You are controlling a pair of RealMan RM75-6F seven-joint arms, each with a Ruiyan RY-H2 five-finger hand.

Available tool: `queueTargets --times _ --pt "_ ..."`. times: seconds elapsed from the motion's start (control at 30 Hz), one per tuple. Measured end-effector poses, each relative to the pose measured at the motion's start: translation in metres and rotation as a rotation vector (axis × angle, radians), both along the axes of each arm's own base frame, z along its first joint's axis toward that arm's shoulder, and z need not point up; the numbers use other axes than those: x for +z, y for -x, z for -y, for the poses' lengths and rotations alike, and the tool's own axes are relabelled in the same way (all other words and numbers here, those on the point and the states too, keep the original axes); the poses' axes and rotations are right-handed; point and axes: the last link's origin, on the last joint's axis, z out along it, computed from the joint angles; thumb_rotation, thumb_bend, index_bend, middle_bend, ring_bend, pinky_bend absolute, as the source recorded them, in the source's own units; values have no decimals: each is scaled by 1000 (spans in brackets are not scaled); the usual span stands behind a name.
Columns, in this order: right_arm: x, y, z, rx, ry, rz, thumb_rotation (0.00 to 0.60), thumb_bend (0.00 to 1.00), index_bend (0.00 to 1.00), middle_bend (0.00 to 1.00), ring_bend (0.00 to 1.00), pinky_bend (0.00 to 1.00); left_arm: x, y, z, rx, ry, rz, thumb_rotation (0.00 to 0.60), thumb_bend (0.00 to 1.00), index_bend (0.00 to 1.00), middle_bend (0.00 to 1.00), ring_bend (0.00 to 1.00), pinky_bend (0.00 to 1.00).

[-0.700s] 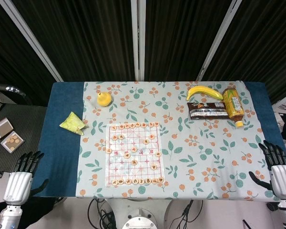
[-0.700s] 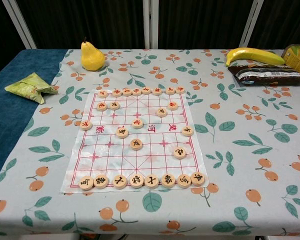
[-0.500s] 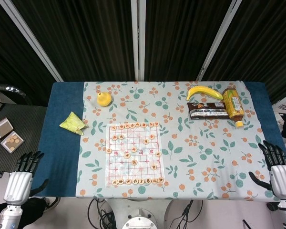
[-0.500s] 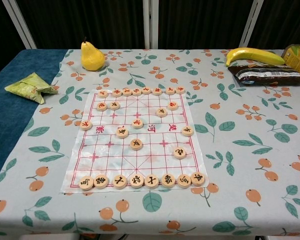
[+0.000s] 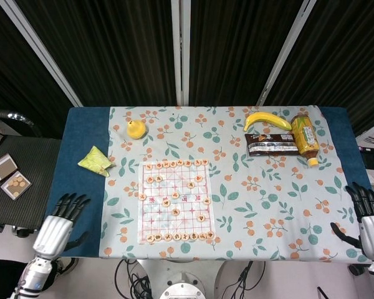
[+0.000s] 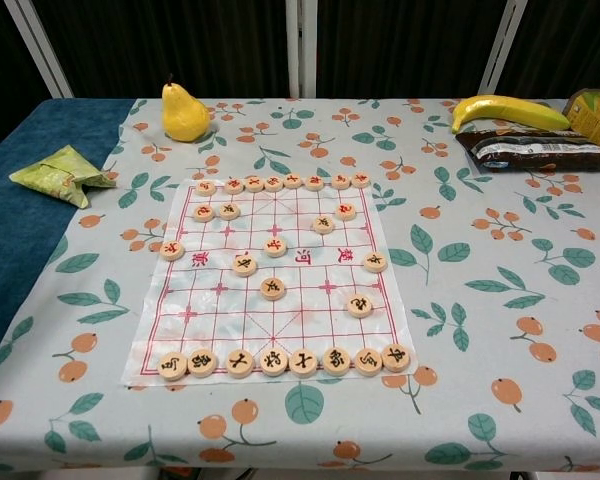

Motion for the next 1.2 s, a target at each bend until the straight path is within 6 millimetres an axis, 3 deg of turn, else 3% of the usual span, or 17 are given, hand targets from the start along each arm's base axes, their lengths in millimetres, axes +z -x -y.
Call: queueTargets --times 0.37,0.57,0.87,1.2 --pt "8 0 -1 -3 22 30 600 139 0 0 0 0 -61 -92 -57 -295 224 -19 600 243 178 79 0 0" --pt "15 6 -5 -15 43 52 600 139 0 0 0 0 -97 -125 -70 -351 303 -34 600 246 196 79 0 0" --pt "24 17 -11 -26 68 65 600 139 0 0 0 0 -128 -142 -81 -355 357 -47 600 248 217 84 0 0" --pt "24 21 -14 -30 69 71 600 139 0 0 0 0 -151 -133 -101 -311 367 -118 600 253 240 84 0 0"
